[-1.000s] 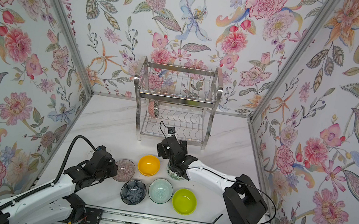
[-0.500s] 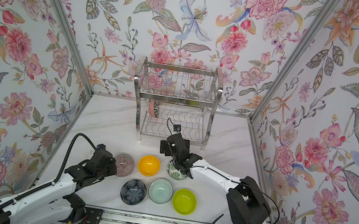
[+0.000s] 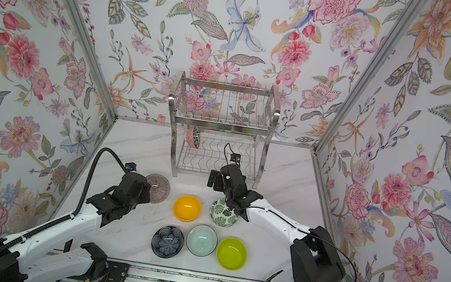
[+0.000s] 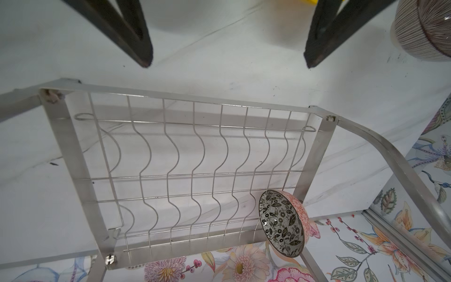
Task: Load bowls into a dish rack
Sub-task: Pick up the bowl from the center of the table, then place the bowl in the dish rack.
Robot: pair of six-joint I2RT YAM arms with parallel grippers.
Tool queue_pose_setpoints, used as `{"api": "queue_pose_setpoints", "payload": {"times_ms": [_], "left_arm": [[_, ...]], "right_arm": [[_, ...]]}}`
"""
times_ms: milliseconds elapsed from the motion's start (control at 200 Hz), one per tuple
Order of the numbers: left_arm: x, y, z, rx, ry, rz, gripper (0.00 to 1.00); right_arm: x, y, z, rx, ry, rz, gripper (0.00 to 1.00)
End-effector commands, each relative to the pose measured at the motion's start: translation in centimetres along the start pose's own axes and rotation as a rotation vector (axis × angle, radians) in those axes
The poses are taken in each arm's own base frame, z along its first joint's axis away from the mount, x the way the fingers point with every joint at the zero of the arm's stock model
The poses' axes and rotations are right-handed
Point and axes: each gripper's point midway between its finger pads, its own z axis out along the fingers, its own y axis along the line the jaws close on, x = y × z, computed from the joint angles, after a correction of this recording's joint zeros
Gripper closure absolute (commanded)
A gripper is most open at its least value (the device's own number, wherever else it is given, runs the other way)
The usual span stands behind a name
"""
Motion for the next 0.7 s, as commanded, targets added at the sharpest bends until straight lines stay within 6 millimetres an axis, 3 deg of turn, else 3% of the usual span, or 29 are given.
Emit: {"api": "queue_pose_setpoints", "payload": {"times_ms": [0, 290, 470, 696], "left_arm": [[-4.6, -0.6, -0.8, -0.026, -0.138, 0.009, 1.0], [-7.2, -2.8, -1.9, 0.001, -0.265, 0.031, 1.0], [-8.0, -6.4, -2.2, 0.034, -0.327, 0.084, 1.0], [-7.5, -11.6, -2.0, 0.095, -0.382, 0.157, 1.0]], "right_arm": [[-1.5, 0.6, -0.8, -0.052, 0.006, 0.111, 0.01], [-4.7, 1.2, -2.1, -0.174, -0.029, 0.378, 0.01], [-6.6, 2.0, -2.7, -0.256, -0.043, 0.546, 0.01], [-7.9, 1.8, -4.0, -0.341, -0.059, 0.782, 0.01]]}}
